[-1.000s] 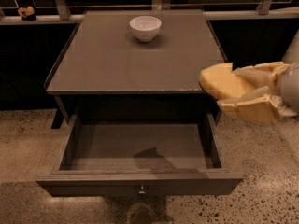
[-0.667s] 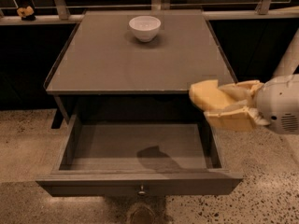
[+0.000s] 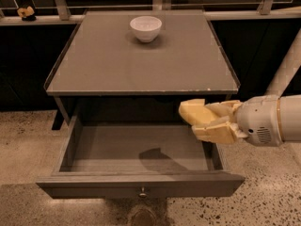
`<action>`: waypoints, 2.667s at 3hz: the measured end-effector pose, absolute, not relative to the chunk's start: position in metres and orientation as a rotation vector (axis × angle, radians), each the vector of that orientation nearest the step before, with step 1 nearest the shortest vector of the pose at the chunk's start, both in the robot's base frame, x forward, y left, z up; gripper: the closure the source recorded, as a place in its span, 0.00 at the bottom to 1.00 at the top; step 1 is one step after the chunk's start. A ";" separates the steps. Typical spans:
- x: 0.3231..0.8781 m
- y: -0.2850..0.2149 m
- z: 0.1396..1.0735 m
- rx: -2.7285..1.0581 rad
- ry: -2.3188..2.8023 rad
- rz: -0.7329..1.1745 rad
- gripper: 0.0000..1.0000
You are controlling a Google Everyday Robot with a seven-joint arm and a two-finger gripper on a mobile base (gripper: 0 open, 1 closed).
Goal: Place sponge into top drawer
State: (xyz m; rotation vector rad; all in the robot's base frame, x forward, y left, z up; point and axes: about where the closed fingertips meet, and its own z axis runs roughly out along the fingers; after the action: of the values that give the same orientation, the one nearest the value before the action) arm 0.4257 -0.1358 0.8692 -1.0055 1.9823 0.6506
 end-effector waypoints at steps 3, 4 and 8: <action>0.458 -0.144 0.771 -0.895 2.134 0.716 1.00; 0.472 -0.140 0.719 -0.848 2.211 0.760 1.00; 0.504 -0.117 0.624 -0.829 2.347 0.849 1.00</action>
Offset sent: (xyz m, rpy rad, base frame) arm 0.0425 -0.0181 -0.1145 0.0070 0.1669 -0.1105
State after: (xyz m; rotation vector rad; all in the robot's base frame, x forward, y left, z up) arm 0.5037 -0.1166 0.6240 -0.8289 2.3466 0.8494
